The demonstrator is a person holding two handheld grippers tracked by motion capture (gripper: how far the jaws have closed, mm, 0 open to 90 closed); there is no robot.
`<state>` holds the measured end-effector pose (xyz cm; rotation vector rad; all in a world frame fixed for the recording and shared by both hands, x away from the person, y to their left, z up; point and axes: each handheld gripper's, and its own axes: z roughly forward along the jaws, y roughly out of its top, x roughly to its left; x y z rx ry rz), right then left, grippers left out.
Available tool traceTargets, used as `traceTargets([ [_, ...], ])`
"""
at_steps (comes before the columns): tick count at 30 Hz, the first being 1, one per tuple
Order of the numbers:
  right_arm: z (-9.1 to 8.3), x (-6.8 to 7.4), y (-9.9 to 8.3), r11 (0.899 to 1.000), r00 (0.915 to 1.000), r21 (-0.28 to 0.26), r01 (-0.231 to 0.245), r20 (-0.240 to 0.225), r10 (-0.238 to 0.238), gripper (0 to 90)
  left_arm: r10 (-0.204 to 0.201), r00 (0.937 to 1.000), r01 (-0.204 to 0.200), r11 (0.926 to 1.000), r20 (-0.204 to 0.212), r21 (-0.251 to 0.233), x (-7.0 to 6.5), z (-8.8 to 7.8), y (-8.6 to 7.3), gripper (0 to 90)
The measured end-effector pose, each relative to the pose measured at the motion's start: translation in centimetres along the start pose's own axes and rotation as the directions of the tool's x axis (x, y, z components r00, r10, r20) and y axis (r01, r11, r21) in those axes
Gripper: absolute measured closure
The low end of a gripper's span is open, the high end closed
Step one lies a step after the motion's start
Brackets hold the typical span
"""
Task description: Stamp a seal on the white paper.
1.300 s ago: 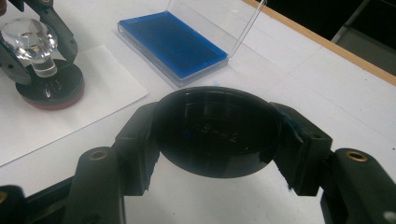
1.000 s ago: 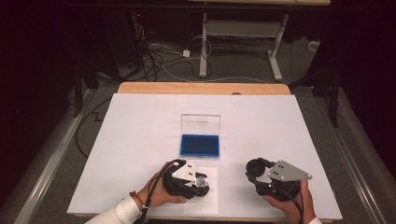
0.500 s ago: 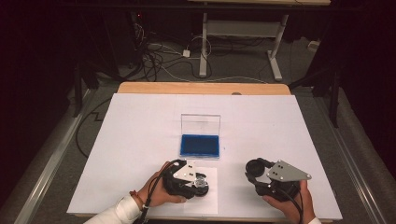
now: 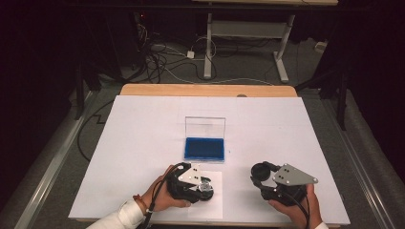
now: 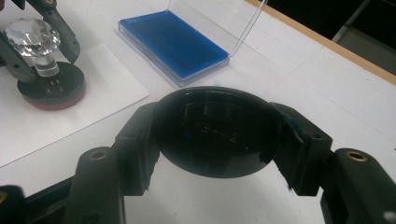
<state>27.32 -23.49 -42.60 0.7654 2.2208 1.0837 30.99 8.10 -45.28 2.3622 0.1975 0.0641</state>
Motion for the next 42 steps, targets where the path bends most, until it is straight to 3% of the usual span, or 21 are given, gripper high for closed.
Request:
traceTargets([
  [32,0.4,0.4,-0.1,1.0,0.9989,0.012,-0.011,-0.045,0.011,38.4,-0.014,0.9999,0.014,0.9999,-0.006,-0.005,-0.1,0.0,0.1,54.3],
  [36,0.4,0.3,-0.1,1.0,0.9989,0.011,-0.005,-0.047,0.006,38.3,-0.031,0.9995,0.031,0.9995,-0.001,-0.008,0.0,0.0,0.1,54.3],
  [42,0.2,0.3,-0.1,1.0,0.999,0.008,-0.004,-0.044,0.004,38.3,-0.033,0.9994,0.032,0.9972,-0.007,-0.068,-0.1,-1.5,0.9,54.3],
])
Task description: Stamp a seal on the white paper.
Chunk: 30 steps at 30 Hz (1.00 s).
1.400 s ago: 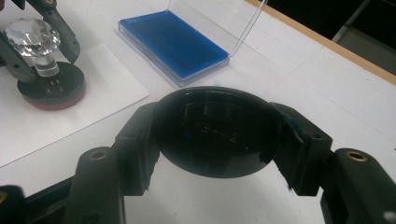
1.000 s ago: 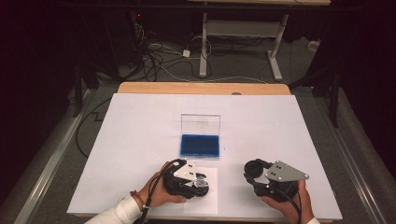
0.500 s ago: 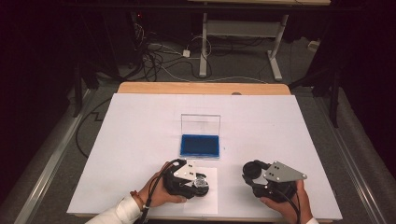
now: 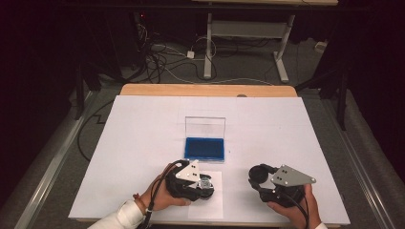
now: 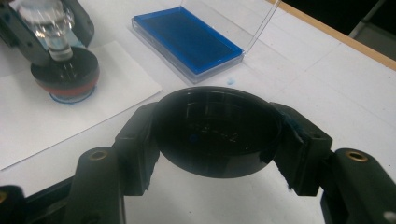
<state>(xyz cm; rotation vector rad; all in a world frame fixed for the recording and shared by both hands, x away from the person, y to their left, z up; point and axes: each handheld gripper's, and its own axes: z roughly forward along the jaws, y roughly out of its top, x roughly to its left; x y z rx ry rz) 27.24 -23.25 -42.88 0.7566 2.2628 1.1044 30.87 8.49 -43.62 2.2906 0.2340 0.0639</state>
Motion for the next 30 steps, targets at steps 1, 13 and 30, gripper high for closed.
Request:
traceTargets([
  [1,0.0,0.0,0.0,1.0,1.0,0.0,0.001,0.001,-0.001,38.3,0.006,1.0,-0.006,1.0,-0.003,-0.005,0.0,-0.3,0.2,54.2],
  [13,-0.1,0.1,0.1,1.0,1.0,-0.001,0.008,0.002,-0.008,38.3,-0.008,0.999,0.004,0.9972,-0.044,-0.074,0.4,-2.6,0.6,54.2],
  [30,0.7,-0.1,-0.1,1.0,0.9998,0.018,-0.004,-0.019,0.005,38.4,-0.026,0.998,0.019,0.9927,-0.058,-0.119,1.3,-4.1,0.7,54.2],
])
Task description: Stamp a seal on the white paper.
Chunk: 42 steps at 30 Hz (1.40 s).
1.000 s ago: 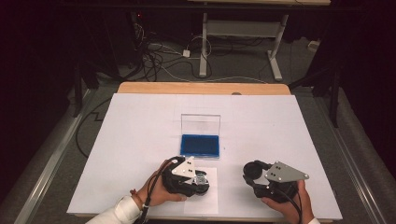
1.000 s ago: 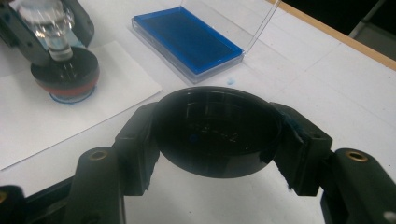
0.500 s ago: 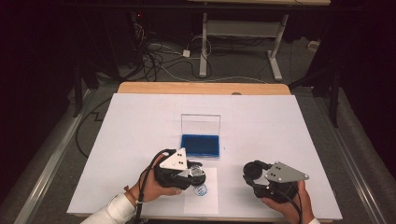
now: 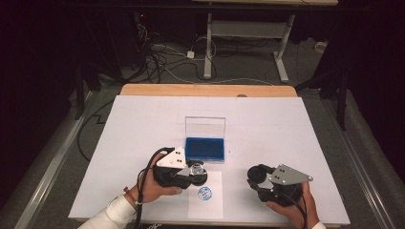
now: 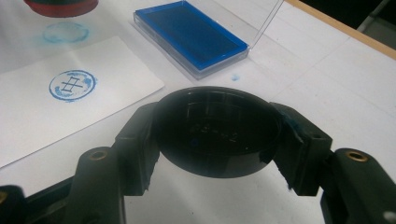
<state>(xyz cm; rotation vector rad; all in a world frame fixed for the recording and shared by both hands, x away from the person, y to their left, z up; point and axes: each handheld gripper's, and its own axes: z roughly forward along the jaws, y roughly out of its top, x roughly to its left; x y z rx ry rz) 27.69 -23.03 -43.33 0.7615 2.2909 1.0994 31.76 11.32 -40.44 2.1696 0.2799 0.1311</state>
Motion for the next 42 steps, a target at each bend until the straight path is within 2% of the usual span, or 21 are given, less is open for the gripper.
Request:
traceTargets([
  [2,0.0,-0.1,0.0,1.0,1.0,0.001,-0.006,-0.001,0.006,38.4,-0.011,0.9999,0.011,0.9999,0.005,-0.008,0.1,-0.2,0.0,54.2],
  [12,0.1,-0.1,0.0,1.0,1.0,0.004,0.001,-0.001,-0.001,38.4,-0.001,1.0,0.001,0.9995,-0.007,-0.032,0.4,-1.2,0.1,54.3],
  [33,0.8,0.2,0.3,1.0,0.9996,0.0,0.003,-0.028,-0.003,38.4,-0.022,0.9982,0.018,0.9966,-0.056,-0.081,0.7,-3.5,-0.1,54.2],
  [42,1.6,0.3,0.9,1.0,0.9989,0.001,0.012,-0.045,-0.012,38.4,-0.03,0.997,0.024,0.9956,-0.071,-0.09,0.7,-4.3,-0.5,54.2],
])
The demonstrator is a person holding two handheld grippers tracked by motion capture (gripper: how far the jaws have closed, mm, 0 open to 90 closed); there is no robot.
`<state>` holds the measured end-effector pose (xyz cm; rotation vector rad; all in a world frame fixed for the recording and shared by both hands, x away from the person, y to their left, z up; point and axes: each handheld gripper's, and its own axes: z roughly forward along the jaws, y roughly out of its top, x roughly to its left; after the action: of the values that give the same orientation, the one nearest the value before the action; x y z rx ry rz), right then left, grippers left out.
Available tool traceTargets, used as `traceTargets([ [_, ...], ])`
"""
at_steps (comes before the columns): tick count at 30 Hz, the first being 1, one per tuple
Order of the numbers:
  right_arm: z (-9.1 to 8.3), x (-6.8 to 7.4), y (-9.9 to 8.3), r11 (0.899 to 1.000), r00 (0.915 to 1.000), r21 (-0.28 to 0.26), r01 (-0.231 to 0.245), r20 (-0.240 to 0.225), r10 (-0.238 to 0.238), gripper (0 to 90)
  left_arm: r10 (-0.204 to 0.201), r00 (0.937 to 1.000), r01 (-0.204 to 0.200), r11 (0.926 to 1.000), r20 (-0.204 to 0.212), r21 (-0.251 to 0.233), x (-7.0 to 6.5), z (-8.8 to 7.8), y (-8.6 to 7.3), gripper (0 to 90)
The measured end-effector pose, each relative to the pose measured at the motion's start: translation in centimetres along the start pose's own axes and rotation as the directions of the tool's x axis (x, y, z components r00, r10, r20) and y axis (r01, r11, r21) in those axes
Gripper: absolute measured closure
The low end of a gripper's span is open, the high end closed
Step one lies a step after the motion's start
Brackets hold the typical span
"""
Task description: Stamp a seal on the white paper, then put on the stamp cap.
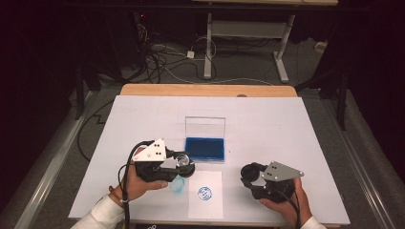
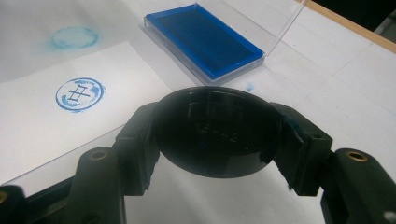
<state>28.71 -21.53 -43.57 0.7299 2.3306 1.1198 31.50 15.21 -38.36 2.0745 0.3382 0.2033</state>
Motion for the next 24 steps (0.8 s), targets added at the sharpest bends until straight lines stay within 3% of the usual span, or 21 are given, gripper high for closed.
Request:
traceTargets([
  [12,0.9,0.4,0.6,1.0,0.9995,0.0,0.012,-0.03,-0.012,38.4,-0.005,0.9998,0.005,0.9999,-0.021,-0.01,-0.1,-0.7,-0.3,54.2],
  [24,2.2,1.5,1.1,1.0,0.9966,0.014,0.028,-0.078,-0.026,38.4,-0.007,0.9999,0.007,0.9998,-0.011,-0.016,-0.2,-0.8,-0.2,54.2],
])
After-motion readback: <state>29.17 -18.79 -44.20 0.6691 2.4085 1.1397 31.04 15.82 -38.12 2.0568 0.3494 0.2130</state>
